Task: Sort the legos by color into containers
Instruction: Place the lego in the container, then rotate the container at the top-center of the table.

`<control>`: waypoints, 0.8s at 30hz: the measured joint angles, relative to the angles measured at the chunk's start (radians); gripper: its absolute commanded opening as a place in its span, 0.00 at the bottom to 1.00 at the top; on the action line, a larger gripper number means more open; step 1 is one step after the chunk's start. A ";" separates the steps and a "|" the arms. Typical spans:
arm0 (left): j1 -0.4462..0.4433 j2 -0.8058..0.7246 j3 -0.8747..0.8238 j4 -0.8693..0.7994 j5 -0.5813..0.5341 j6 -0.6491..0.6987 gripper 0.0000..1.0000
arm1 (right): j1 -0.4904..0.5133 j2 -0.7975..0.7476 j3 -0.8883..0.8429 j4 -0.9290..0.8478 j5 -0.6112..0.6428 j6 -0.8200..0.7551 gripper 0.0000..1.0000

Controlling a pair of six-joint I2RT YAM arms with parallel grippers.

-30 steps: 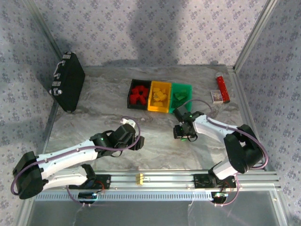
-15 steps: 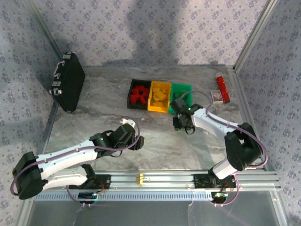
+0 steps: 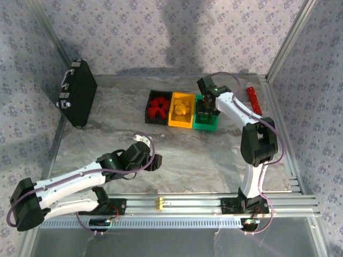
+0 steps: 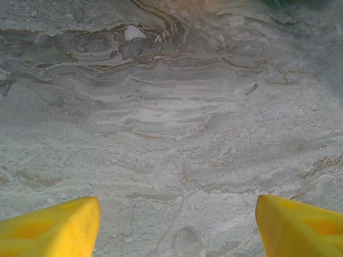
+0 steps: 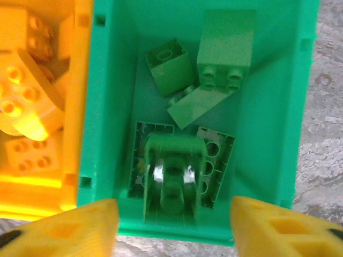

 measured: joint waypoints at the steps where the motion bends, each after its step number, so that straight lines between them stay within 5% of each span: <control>1: 0.000 -0.004 0.000 -0.003 -0.002 0.000 0.76 | 0.003 -0.003 -0.008 -0.004 0.001 0.002 0.63; 13: 0.010 -0.013 -0.005 -0.006 -0.013 0.000 0.76 | -0.042 -0.124 -0.248 0.064 -0.031 0.014 0.45; 24: 0.013 0.004 -0.005 -0.006 -0.013 0.001 0.76 | -0.114 -0.063 -0.220 0.101 -0.056 0.014 0.35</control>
